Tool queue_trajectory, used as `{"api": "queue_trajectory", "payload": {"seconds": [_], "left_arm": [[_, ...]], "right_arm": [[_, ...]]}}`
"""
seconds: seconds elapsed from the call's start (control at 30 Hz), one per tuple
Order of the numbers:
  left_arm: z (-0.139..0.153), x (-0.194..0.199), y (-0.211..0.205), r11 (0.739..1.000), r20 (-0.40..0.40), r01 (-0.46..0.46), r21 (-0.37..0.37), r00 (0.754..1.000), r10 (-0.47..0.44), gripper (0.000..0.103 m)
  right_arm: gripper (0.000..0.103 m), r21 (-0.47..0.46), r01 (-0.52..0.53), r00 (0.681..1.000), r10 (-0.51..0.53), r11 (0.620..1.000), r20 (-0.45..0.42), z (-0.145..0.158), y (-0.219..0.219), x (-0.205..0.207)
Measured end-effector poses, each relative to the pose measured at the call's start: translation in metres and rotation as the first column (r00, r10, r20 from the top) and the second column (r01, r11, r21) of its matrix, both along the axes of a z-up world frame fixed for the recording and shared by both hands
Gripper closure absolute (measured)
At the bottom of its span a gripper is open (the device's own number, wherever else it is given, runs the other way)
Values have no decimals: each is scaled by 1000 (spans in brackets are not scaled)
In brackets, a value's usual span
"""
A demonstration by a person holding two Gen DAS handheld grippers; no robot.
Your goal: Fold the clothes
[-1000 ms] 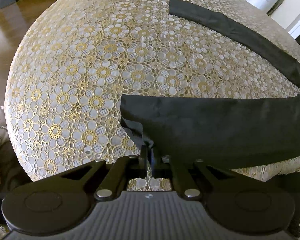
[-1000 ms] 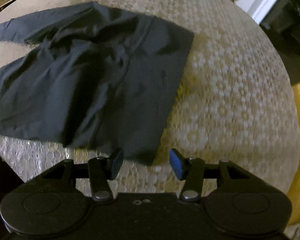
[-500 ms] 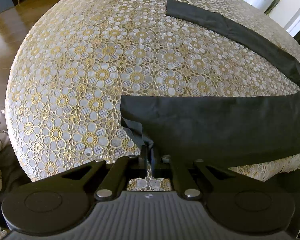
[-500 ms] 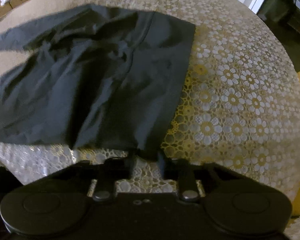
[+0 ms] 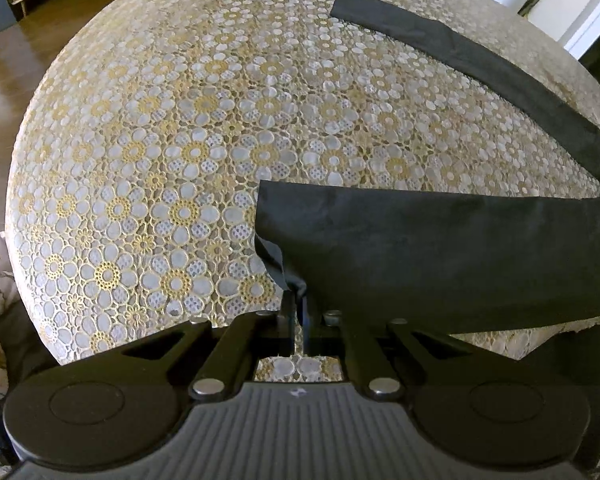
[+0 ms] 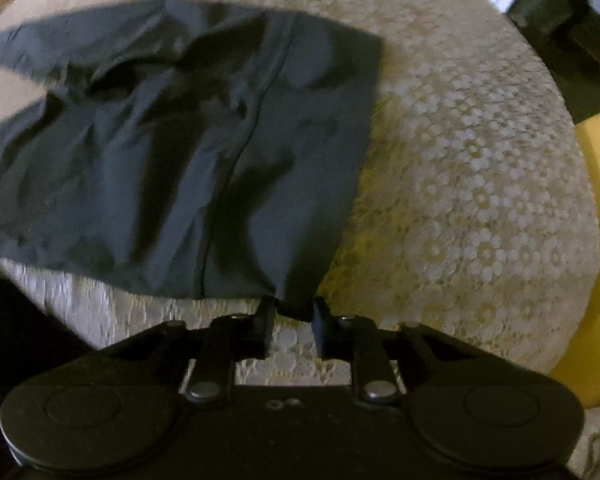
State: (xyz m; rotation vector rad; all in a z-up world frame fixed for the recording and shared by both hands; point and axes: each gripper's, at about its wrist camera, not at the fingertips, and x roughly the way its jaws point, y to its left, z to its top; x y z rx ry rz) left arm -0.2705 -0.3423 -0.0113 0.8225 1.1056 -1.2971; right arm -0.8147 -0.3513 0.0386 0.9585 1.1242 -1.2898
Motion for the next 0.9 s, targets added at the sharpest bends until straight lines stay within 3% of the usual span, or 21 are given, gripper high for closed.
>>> {"api": "queue_trajectory", "payload": {"seconds": [0.23,0.43,0.5,0.9], "left_arm": [[-2,-4,-3,1000,13,14,16,1000,-15,101],[-1,-4,-3,1000,19,17,25,1000,-17,101],[-2,-4,-3,1000,17,15,24,1000,-16,101],[-2,-4,-2,999,24,19,26,1000,-20,101]], "right_arm": [[0,-201,12,1000,-9,979,14,47,-37,2],[0,-240,-37,998,46,970,34,60,-71,1],[0,-251,-8,1000,12,968,14,61,-77,-6],[0,-209,21,1000,-16,978,26,-8,-122,27]]}}
